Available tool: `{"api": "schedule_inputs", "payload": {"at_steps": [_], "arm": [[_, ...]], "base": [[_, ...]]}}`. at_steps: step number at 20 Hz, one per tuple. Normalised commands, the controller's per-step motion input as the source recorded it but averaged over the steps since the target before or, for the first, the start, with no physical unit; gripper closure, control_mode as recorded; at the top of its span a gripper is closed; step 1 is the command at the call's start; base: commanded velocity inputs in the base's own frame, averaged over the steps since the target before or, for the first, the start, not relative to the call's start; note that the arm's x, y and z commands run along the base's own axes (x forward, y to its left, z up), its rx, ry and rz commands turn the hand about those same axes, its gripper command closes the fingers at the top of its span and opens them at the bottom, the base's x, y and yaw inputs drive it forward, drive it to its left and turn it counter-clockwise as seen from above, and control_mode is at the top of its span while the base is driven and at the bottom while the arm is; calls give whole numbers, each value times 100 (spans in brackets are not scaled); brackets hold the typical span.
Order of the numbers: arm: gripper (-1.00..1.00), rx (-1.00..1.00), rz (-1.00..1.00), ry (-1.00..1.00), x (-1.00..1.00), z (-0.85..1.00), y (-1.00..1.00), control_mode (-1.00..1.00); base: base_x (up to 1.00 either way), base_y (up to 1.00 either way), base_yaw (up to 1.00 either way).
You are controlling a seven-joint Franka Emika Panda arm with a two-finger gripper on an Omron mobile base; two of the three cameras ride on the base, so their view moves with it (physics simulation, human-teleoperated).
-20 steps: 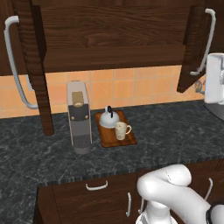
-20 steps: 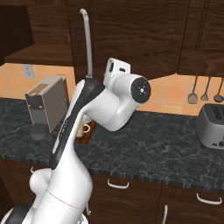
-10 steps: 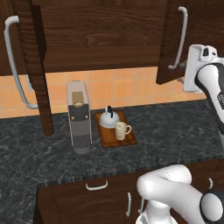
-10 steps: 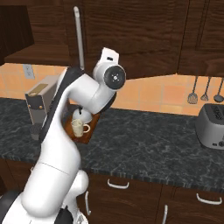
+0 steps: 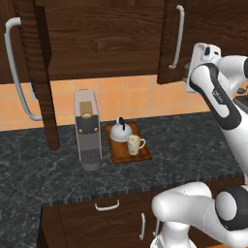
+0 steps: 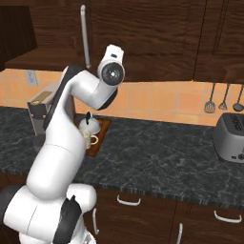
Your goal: Pick the kettle from the counter and place it on the tray. Then pick the mug from the cabinet and place it on the tray. Then close the cabinet doors.
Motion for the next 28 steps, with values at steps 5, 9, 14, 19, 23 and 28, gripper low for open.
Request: {"api": "schedule_inputs", "payload": {"at_steps": [5,9,14,19,23,28], "arm": [[-100,0,-9,-5,67,0,0,-100],[-100,0,-8,-2,66,-1,0,-100],[-100,0,-6,0,61,-15,0,-100],[-100,-3,-5,0,28,-46,-1,-100],[-100,0,-3,3,-3,-64,-9,-100],[-100,0,-11,21,-32,-58,-16,-100]], "base": [[0,0,0],[0,0,0],[0,0,0],[0,0,0],[0,0,0],[0,0,0]]}}
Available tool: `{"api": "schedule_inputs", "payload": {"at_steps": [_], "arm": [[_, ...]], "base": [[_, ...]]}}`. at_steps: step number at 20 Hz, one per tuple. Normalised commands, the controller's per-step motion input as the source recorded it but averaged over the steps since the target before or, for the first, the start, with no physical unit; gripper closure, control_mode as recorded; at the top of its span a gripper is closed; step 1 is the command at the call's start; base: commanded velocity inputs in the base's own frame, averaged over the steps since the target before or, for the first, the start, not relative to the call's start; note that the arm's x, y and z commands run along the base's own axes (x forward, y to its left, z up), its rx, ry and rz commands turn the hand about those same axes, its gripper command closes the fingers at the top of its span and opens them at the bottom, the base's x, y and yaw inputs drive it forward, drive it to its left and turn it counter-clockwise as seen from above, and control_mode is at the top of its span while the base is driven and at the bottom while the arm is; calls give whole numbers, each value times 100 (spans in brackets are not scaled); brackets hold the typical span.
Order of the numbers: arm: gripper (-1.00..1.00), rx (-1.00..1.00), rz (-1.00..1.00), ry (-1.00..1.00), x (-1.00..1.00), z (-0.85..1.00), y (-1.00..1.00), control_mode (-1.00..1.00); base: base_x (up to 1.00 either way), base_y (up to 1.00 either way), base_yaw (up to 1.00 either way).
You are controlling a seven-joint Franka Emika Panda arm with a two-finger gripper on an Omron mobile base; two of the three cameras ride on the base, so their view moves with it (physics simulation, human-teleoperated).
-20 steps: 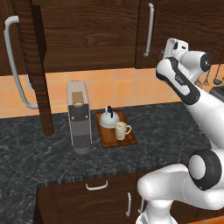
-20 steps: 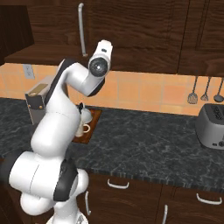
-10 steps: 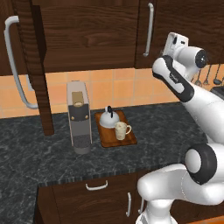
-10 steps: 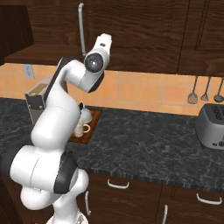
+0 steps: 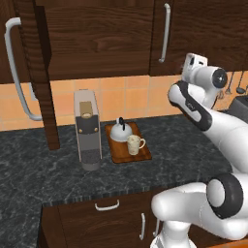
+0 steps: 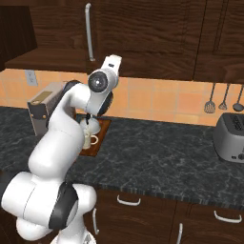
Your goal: Pick the kettle from the counter and place it on the tray. Then pick the mug from the cabinet and place it on the tray. Then close the cabinet doors.
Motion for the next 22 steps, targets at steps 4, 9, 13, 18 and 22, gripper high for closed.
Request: {"api": "schedule_inputs", "payload": {"at_steps": [4,9,13,18,22], "arm": [[-100,0,-19,24,-61,-27,-5,-100],[-100,0,-18,4,-83,4,-1,-100],[-100,-10,-10,0,-65,17,26,-100],[-100,-2,0,0,-29,-2,1,-100],[-100,-16,-11,-2,-78,0,29,-100]], "base": [[0,0,0],[0,0,0],[0,0,0],[0,0,0],[0,0,0]]}}
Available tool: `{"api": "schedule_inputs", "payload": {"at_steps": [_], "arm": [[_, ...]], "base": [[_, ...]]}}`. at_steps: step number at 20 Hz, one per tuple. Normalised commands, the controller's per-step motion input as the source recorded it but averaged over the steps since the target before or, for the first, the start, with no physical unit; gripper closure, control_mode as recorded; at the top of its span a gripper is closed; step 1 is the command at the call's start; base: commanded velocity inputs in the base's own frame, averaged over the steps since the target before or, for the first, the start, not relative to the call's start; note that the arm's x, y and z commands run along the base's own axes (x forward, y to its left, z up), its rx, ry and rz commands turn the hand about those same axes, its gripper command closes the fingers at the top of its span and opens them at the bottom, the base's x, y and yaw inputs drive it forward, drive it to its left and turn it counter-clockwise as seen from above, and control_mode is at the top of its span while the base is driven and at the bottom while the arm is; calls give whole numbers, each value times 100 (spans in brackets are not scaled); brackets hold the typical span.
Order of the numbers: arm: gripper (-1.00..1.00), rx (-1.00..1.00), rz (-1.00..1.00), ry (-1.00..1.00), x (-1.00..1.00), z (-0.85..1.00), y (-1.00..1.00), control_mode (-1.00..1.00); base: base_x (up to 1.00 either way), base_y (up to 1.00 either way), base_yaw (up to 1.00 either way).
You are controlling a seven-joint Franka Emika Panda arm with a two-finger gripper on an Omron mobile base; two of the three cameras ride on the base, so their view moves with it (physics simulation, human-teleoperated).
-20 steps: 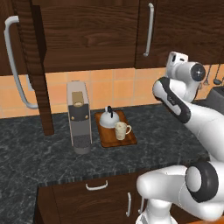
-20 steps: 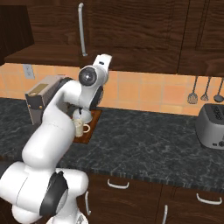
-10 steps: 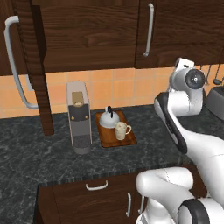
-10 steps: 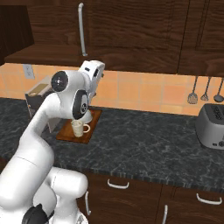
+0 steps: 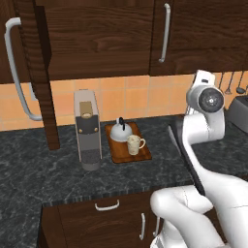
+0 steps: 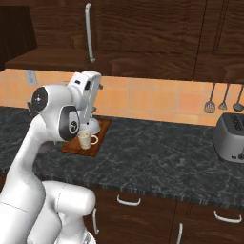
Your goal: Pick the kettle from the counter and place it on the tray. Then pick the mug from the cabinet and place it on the tray. Then close the cabinet doors.
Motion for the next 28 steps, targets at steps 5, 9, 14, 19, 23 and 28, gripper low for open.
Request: {"api": "schedule_inputs", "payload": {"at_steps": [5,9,14,19,23,28], "arm": [[-100,-19,-15,-8,-69,-2,53,-100],[-100,-12,-20,-20,-64,-2,54,-100],[-100,-18,-6,-12,-58,-11,24,-100],[-100,-17,-22,-4,-62,0,11,-100],[-100,-20,-31,0,-48,-7,5,-100],[-100,-22,-30,0,-47,-10,3,-100]], "base": [[0,0,0],[0,0,0],[0,0,0],[0,0,0],[0,0,0],[0,0,0]]}}
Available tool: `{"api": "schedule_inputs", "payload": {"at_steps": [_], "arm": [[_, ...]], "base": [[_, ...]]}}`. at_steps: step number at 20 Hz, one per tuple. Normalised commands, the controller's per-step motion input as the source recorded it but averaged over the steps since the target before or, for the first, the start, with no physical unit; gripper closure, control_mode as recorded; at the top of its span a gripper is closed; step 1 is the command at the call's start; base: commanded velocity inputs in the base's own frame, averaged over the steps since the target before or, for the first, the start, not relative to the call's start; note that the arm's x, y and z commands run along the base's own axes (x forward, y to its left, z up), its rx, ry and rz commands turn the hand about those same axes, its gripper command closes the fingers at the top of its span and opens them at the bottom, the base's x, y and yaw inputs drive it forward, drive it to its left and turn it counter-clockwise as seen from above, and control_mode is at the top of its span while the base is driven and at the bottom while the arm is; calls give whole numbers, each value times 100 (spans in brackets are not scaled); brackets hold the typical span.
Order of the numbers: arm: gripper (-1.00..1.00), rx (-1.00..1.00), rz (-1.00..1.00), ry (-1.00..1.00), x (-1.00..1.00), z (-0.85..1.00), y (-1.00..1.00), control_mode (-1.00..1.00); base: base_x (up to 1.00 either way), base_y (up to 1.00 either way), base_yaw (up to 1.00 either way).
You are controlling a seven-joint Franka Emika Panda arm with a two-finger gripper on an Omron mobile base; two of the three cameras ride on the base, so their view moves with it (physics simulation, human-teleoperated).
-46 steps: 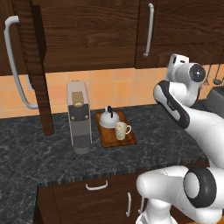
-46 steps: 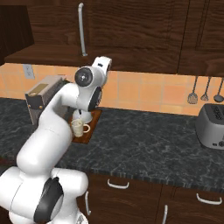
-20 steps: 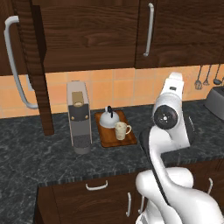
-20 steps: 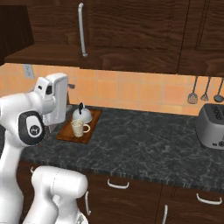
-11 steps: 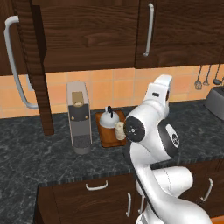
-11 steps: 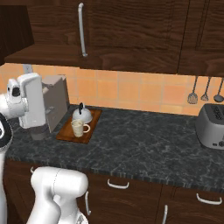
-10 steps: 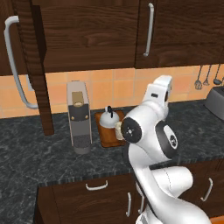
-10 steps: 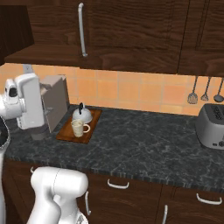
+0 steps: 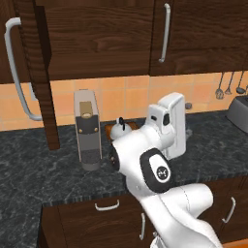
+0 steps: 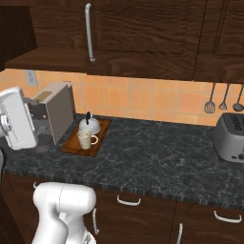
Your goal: Pick the kettle from the counter and place it on the tray. Then pick the mug from the cabinet and place it on the tray. Then close the cabinet doors.
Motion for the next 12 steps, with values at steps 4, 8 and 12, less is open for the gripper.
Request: {"api": "schedule_inputs", "payload": {"at_steps": [4,8,12], "arm": [[-100,-23,-34,0,-47,-3,25,-100],[-100,-17,-35,0,-44,-1,40,-100],[-100,-14,-37,0,-44,0,36,-100]], "base": [[0,0,0],[0,0,0],[0,0,0]]}}
